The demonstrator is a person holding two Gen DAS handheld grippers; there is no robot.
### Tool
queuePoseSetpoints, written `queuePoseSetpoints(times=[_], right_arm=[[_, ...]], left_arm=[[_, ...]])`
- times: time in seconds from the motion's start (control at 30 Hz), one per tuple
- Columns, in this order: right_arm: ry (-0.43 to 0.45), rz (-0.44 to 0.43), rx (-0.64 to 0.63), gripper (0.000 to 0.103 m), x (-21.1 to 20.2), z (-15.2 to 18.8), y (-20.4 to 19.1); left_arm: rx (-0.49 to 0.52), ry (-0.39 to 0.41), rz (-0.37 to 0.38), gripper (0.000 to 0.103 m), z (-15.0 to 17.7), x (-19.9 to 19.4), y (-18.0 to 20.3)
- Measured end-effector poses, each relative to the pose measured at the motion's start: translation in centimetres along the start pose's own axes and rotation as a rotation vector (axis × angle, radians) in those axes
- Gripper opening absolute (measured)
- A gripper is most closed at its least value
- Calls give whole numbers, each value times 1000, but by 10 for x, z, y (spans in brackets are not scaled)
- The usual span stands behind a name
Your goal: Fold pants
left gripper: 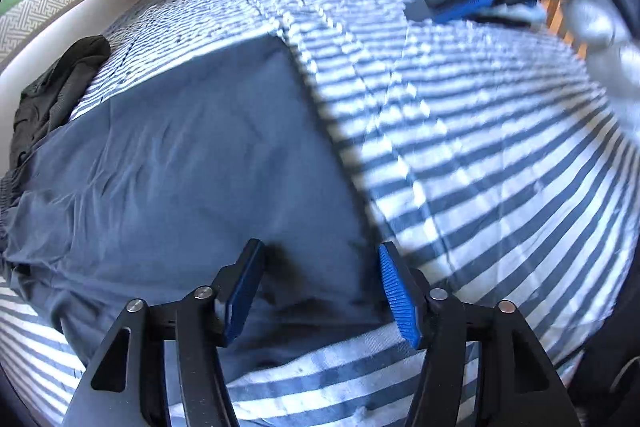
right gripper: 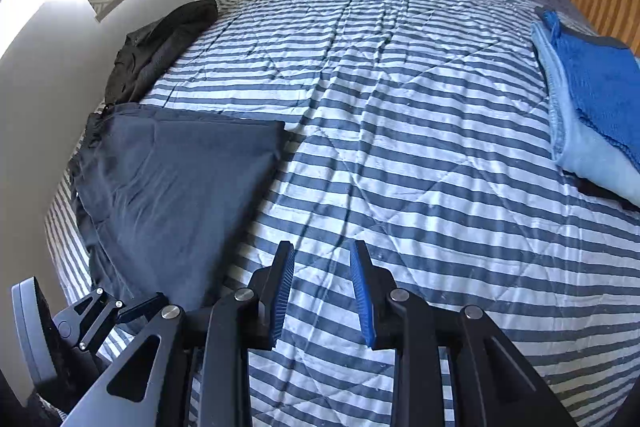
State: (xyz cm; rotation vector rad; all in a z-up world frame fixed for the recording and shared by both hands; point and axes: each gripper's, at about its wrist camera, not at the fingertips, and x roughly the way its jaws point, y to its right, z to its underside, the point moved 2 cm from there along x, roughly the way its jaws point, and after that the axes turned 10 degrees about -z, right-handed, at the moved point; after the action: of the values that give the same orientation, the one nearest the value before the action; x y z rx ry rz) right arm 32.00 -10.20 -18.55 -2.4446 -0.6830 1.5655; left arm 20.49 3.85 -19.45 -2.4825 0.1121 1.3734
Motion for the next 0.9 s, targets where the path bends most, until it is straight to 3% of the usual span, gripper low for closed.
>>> queuePoseSetpoints(times=[0.1,0.27,0.37,0.53,0.9], right_arm=[[-5,-22,36,29,5,-3,4],[-61,-123,140,30,41,-17,7],[-73,-155,170,30,61,-26,4],[-88,-213,223,35,91,-41,3],[-101,-288,298,41,127,-71,-1]], left_arm=[[-19,23,3,64,1,9,-8],[-40,18,-8,17,2,9,-18],[-47,13,0,12,0,8,-22],[-164,14,118,11,3,1,-42],[-312,53,271,10,13,-20,-71]])
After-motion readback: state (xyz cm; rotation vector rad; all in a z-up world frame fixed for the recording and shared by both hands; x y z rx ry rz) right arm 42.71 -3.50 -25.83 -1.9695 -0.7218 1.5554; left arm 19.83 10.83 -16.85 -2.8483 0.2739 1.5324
